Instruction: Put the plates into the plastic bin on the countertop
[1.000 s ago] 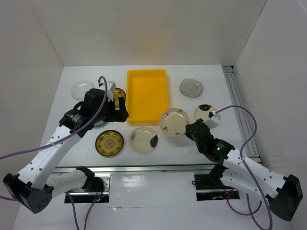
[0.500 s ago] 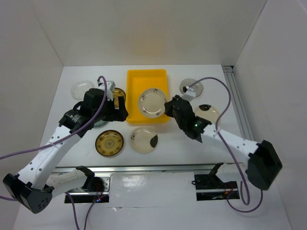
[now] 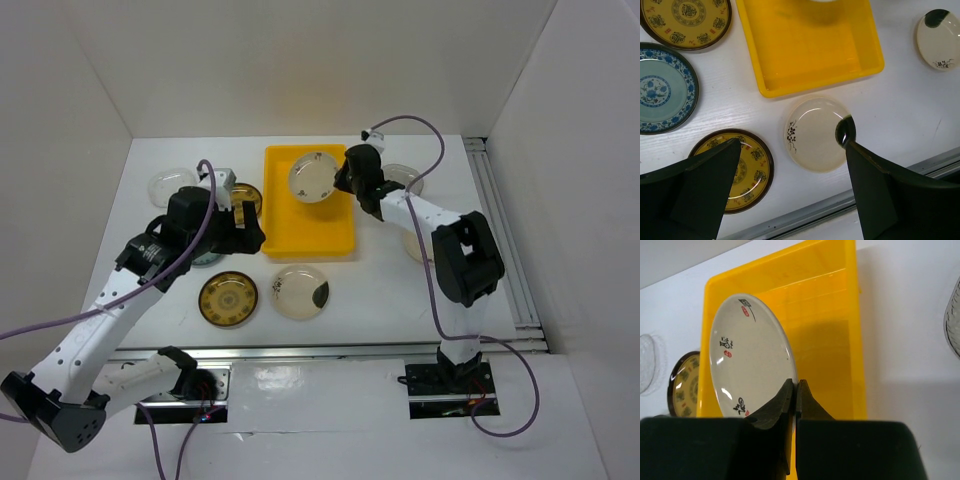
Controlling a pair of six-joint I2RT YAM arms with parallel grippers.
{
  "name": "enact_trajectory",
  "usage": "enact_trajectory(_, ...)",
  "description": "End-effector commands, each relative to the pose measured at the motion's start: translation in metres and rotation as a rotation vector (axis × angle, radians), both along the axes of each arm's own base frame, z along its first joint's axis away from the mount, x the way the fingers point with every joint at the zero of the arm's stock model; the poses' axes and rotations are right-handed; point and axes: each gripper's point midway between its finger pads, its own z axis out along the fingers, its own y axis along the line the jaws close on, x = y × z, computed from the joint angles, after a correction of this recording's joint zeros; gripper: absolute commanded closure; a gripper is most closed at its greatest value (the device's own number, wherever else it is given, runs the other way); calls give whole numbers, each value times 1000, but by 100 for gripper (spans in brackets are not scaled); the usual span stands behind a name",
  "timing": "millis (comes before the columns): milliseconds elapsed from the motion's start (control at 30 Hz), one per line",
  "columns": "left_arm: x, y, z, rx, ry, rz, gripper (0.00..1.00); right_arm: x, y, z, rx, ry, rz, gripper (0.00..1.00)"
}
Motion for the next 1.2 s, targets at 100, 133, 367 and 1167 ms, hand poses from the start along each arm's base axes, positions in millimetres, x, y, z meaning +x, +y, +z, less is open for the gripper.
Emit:
enact_trajectory(100,1,-1,9,-21,-48,-4,0,23,23,-4,-9,-1,135,100)
enact_trajectory(133,1,-1,9,-21,-48,-4,0,26,24,-16,-16,17,135,100)
enact_trajectory(367,2,1,9,-16,-50,4,0,28,27,-53,-41,87,143,100)
enact_trajectory(1167,5,4,7,-1,-48,23,0,31,40,-12,-14,34,184,43)
